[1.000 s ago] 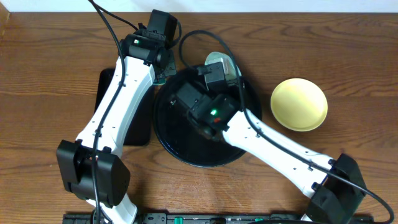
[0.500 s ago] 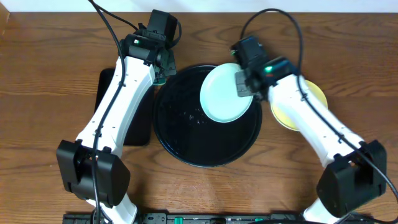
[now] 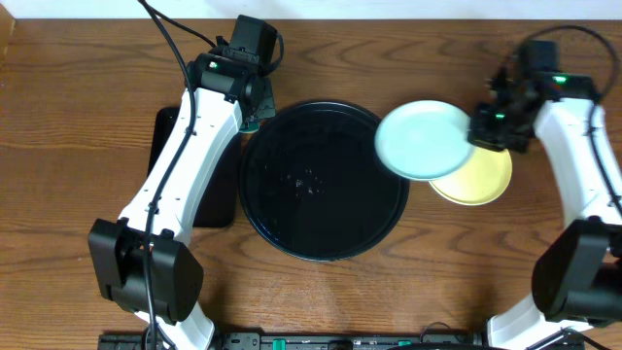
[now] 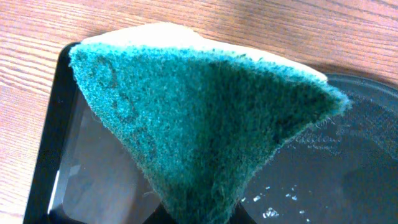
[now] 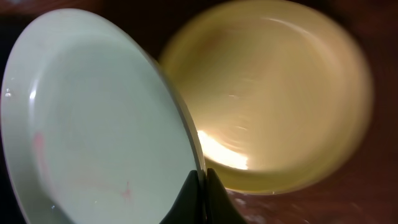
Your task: Clean dirty plates on tray and stack at the side
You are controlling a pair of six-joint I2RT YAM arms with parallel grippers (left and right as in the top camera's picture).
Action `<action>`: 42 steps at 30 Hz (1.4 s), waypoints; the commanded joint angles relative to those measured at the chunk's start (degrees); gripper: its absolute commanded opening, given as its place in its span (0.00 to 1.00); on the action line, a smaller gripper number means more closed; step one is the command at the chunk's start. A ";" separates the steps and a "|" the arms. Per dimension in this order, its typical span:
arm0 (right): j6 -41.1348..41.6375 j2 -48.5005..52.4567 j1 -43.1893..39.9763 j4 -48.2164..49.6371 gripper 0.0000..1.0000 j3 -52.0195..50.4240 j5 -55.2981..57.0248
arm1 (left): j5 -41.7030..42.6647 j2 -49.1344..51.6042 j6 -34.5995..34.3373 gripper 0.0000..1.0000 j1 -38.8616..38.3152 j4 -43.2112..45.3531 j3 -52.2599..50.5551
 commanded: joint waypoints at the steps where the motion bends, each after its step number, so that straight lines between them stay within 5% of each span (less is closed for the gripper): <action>1: -0.81 -1.11 -4.90 -1.62 0.01 -0.04 1.22 | -0.48 0.07 0.68 0.08 0.20 -0.15 -0.35; 8: 5.01 -1.11 -11.34 -2.10 0.01 -3.13 13.18 | -0.48 0.07 0.68 0.08 0.20 -0.13 -0.35; 18: 4.96 -1.09 -10.69 14.34 0.03 -18.69 9.40 | -0.50 0.07 0.72 0.08 0.42 0.87 -0.35; 29: 0.59 -5.49 -10.19 11.76 0.23 -17.53 9.03 | 3.19 -3.28 6.34 0.08 6.05 -1.70 0.15; 34: -0.07 -12.59 -9.94 11.04 0.58 -13.33 4.92 | 4.11 -5.42 8.00 0.08 12.48 -2.08 0.15; 36: -0.07 -15.32 -9.33 12.31 0.64 -12.98 2.80 | 5.68 -5.27 10.03 0.08 14.95 -2.10 0.07; 42: 0.00 -18.34 -4.28 13.90 0.68 -13.00 1.95 | 5.75 -2.16 13.42 0.08 19.61 -1.92 -0.79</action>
